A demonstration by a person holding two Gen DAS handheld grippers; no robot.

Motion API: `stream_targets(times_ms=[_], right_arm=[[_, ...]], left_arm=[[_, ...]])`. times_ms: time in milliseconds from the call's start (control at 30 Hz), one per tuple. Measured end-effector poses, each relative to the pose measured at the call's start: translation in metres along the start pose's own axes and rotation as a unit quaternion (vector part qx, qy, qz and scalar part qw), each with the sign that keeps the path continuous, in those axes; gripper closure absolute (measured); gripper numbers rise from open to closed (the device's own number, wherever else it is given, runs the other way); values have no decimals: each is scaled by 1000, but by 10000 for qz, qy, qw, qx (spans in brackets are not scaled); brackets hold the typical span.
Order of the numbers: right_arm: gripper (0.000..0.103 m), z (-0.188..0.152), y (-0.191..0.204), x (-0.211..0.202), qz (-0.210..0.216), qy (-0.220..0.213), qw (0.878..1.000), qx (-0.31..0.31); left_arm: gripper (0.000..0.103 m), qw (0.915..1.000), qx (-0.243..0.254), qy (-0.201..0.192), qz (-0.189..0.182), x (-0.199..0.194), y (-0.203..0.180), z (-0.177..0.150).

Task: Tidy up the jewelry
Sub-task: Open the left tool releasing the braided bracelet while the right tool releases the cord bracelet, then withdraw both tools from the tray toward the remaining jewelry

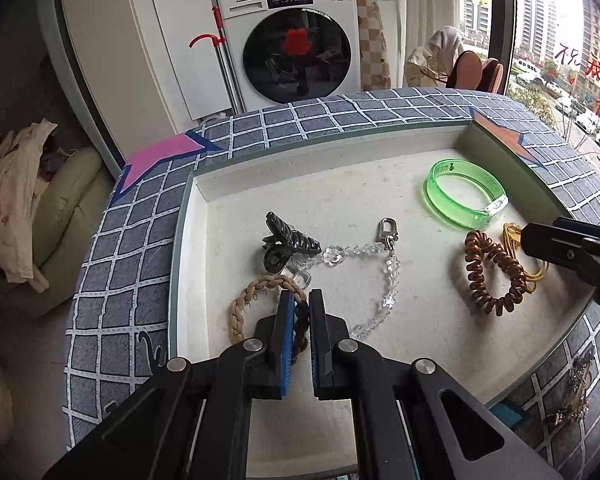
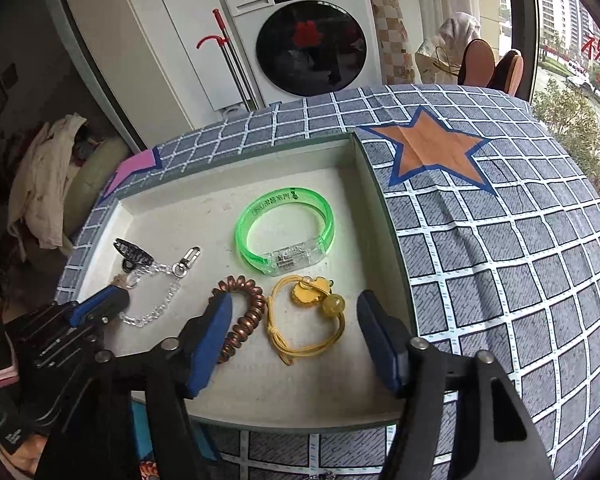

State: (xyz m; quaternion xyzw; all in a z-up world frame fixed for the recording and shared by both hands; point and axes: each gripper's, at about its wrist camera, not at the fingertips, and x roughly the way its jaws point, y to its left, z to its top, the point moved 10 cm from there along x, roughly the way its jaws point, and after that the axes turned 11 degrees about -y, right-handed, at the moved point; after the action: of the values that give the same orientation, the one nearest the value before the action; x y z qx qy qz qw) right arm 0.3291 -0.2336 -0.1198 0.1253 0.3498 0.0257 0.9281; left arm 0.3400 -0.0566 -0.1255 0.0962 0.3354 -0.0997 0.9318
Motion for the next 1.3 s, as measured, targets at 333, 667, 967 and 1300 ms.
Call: stream_targets(times_ms=[333, 667, 967, 1300], right_arm=[[24, 7, 7, -31, 263, -232, 9991, 235], [24, 4, 2, -45, 246, -250, 9989, 319], [17, 3, 4, -65, 332, -399, 9983, 283], [15, -3, 0, -99, 357, -774, 9953, 463]], left_arm=[[76, 9999, -15, -119, 68, -11, 1, 7], [0, 9973, -217, -668, 199, -35, 8, 27], [0, 9958, -276, -862, 159, -58, 18, 35], [0, 9974, -328, -634, -104, -83, 17, -2]])
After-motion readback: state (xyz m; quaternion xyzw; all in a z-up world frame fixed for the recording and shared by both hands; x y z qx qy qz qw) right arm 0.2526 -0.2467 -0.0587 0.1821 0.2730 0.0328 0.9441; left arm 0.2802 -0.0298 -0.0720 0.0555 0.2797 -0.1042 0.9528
